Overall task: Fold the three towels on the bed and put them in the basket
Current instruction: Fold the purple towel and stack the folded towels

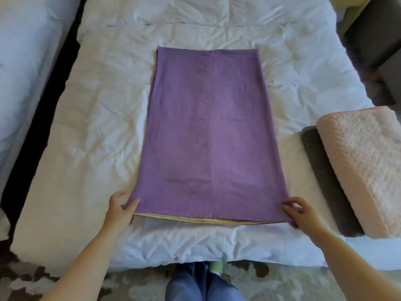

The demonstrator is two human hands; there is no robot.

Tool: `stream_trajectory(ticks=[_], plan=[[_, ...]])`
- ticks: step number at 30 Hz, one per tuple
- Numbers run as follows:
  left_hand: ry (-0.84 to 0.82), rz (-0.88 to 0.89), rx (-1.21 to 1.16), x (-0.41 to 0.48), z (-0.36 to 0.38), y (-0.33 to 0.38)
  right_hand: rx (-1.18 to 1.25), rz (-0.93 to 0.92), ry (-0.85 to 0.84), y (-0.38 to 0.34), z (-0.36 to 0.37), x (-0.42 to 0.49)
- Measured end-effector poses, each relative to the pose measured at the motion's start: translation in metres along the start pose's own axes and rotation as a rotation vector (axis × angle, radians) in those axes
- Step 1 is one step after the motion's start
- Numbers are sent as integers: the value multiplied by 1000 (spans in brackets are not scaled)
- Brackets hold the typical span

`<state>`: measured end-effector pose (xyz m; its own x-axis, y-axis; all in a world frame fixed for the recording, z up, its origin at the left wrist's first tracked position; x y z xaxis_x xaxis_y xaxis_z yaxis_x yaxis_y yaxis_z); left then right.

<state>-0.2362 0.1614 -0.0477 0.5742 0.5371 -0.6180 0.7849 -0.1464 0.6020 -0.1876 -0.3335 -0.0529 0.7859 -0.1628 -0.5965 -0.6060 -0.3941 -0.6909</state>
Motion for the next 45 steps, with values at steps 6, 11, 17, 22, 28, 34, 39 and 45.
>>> stream_trajectory(ticks=[6, 11, 17, 22, 28, 34, 39, 45], plan=[[-215, 91, -516, -18, -29, 78, 478, -30, 9, -67, -35, -2], [-261, 157, -666, -11, -35, 150, 667, -172, -64, -132, -47, 14], [-119, 305, -396, 39, -23, 210, 534, -309, 34, -192, -44, 61], [14, 362, -358, 101, -10, 267, 485, -320, 181, -234, -41, 126], [87, 401, -283, 176, 11, 349, 407, -322, 306, -302, -42, 203], [121, 413, -293, 258, 48, 421, 438, -316, 329, -357, -31, 303], [133, 388, -310, 326, 81, 460, 450, -304, 319, -385, -17, 392], [121, 418, -286, 400, 114, 498, 394, -337, 389, -401, -8, 490]])
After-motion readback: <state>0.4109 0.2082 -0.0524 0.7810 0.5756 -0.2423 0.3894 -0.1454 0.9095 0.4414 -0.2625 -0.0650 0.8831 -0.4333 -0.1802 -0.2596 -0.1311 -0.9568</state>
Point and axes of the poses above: each hand's wrist, its own x-axis towards the middle knuckle, its own z-axis out of the palm, y = z × x, the point moved 2 cm from there along x, towards the middle knuckle, and after that the axes turned 6 degrees about -z, right-handed, at the moved point
